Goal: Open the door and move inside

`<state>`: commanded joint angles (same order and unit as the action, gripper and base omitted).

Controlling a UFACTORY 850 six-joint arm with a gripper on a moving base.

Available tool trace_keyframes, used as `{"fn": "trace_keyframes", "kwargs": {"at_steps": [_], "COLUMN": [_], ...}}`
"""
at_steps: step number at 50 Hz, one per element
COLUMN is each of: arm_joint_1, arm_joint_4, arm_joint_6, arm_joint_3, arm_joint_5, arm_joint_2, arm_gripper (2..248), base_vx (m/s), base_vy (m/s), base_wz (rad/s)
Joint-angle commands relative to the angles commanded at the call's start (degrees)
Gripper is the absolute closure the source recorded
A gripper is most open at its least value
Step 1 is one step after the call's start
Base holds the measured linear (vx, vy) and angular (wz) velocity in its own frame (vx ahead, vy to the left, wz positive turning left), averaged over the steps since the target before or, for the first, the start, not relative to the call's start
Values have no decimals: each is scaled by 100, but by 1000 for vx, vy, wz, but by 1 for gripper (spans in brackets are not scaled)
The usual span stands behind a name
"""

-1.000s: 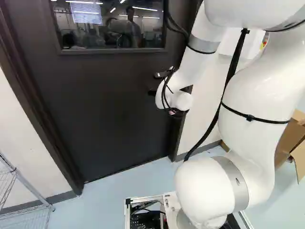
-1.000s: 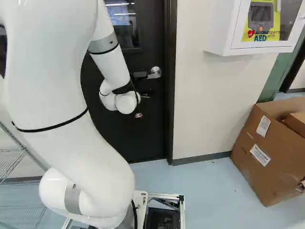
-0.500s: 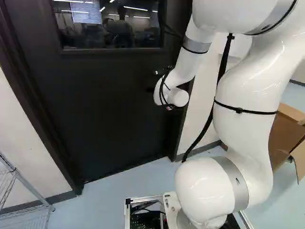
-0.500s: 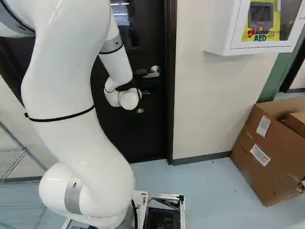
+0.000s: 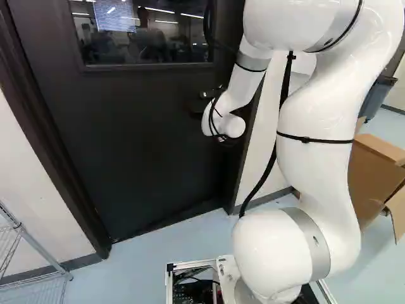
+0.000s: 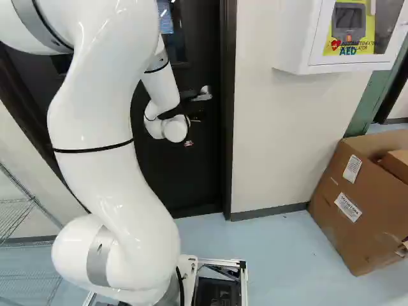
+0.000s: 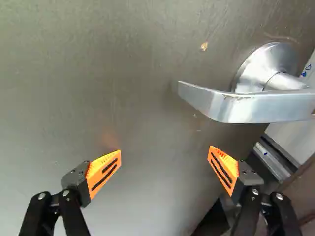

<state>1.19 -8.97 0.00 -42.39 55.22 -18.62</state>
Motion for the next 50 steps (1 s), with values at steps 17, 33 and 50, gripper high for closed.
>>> {"fn": "trace_keyframes", "kwargs": {"at_steps": [17,33,50], "arm_joint_1": [85,177,267], "arm_joint_4": [-225,-474,-701], "arm_joint_6": [0,0,0], "arm_joint_3": [-492,-1011,-1610], "arm_joint_5": [60,117,175], "arm_joint_2": [-401,-812,-1272], "arm_gripper": [3,3,3], "base_vx": [0,0,0], "base_vy": [0,0,0], "base_wz": [0,0,0]}}
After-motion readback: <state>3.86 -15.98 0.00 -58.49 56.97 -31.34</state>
